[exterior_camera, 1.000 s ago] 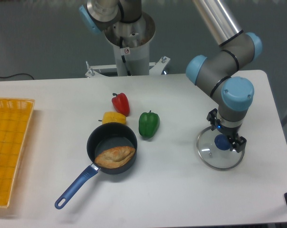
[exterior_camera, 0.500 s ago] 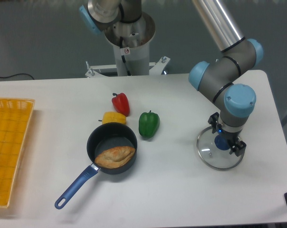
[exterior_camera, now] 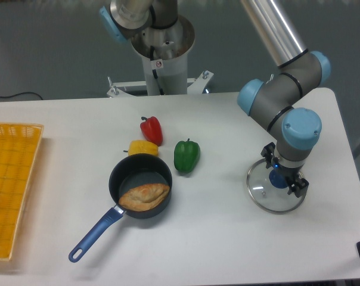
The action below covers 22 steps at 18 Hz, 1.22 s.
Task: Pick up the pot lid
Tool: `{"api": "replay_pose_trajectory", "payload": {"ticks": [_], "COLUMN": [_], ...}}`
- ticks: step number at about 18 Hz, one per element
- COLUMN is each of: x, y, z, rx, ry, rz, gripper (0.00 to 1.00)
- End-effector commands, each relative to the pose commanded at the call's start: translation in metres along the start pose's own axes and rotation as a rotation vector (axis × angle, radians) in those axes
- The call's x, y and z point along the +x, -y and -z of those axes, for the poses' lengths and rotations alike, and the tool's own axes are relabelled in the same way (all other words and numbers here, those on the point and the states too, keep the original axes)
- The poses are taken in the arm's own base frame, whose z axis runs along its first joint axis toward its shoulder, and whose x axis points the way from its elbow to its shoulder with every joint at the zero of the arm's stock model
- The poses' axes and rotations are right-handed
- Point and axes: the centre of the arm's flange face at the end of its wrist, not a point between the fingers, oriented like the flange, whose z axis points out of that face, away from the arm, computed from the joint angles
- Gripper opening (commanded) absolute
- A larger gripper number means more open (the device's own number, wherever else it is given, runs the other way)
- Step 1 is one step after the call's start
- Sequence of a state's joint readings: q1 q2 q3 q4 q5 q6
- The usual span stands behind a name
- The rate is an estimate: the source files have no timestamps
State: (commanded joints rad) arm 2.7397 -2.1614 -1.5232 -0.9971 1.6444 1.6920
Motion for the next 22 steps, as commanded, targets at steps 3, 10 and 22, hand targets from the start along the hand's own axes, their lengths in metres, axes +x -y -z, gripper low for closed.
{"api": "replay_pose_trajectory", "payload": {"ticks": [3,10,22], "x": [-0.0002,-0.0024,-0.0034], "y": [0.0002,0.0004,-0.0023], "z": [-0.0031,-0.0110,-0.0089], "rx": [0.001,0.000,-0.003], "ry": [-0.005,-0.015,-0.011], "rz": [-0.005,-0.007,-0.007], "gripper": [1.00,1.00,0.91]}}
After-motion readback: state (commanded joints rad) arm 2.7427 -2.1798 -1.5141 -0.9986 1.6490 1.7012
